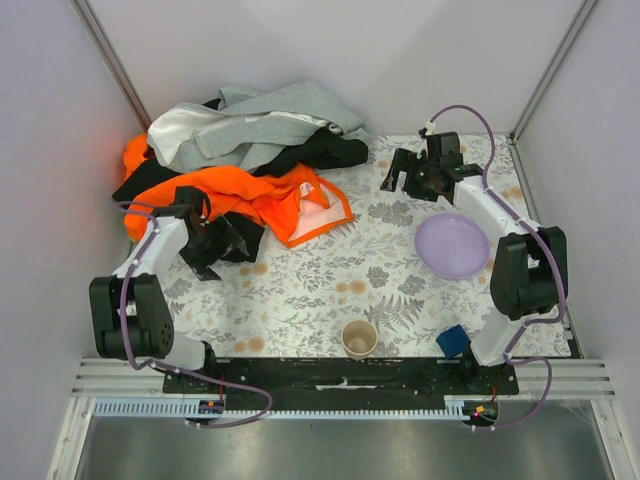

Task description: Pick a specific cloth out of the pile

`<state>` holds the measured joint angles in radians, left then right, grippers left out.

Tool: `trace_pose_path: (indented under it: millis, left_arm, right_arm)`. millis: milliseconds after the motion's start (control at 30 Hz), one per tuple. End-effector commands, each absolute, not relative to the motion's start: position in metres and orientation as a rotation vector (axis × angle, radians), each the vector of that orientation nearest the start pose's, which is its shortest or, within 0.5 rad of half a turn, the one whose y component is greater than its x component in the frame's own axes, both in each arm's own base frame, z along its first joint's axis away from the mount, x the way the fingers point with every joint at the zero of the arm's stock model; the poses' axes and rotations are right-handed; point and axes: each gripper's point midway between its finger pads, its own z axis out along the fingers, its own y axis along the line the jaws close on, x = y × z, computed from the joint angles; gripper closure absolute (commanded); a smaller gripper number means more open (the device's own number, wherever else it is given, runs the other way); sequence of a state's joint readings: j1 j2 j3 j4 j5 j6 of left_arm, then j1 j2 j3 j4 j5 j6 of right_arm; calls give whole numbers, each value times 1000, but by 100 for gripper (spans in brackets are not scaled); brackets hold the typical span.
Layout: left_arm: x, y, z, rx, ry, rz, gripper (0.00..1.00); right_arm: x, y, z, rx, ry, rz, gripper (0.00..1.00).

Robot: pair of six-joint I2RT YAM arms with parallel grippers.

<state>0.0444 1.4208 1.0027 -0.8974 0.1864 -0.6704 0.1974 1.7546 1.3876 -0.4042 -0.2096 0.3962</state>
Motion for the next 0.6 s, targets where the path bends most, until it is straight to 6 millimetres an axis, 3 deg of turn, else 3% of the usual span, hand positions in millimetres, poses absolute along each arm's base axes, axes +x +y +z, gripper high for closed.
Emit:
trace_pose_path:
  millis: [0, 167, 267, 367, 467, 500, 567]
  left_arm:
    - [303, -31, 82, -1005, 2642, -311, 1]
    - [344, -33, 68, -955, 2631, -338, 5]
    - [368, -41, 68, -925, 2608, -409, 18]
    - [396, -61, 96, -816, 2533, -563, 39]
    - [420, -70, 131, -701, 2425, -631, 47]
    - [424, -82, 139, -645, 2415, -641, 51]
    - [437, -81, 156, -591, 2370, -638, 55]
  right_arm:
    - [442, 145, 175, 80, 2302, 565, 2]
    - [436, 146, 176, 72, 2303, 581, 2]
    - [431, 144, 178, 69, 2300, 576, 2]
    - [427, 144, 184, 56, 2285, 578, 2]
    - [422, 143, 185, 54, 2282, 577, 2]
    - [422, 143, 187, 56, 2278, 577, 2]
    - [421, 143, 187, 60, 2281, 578, 2]
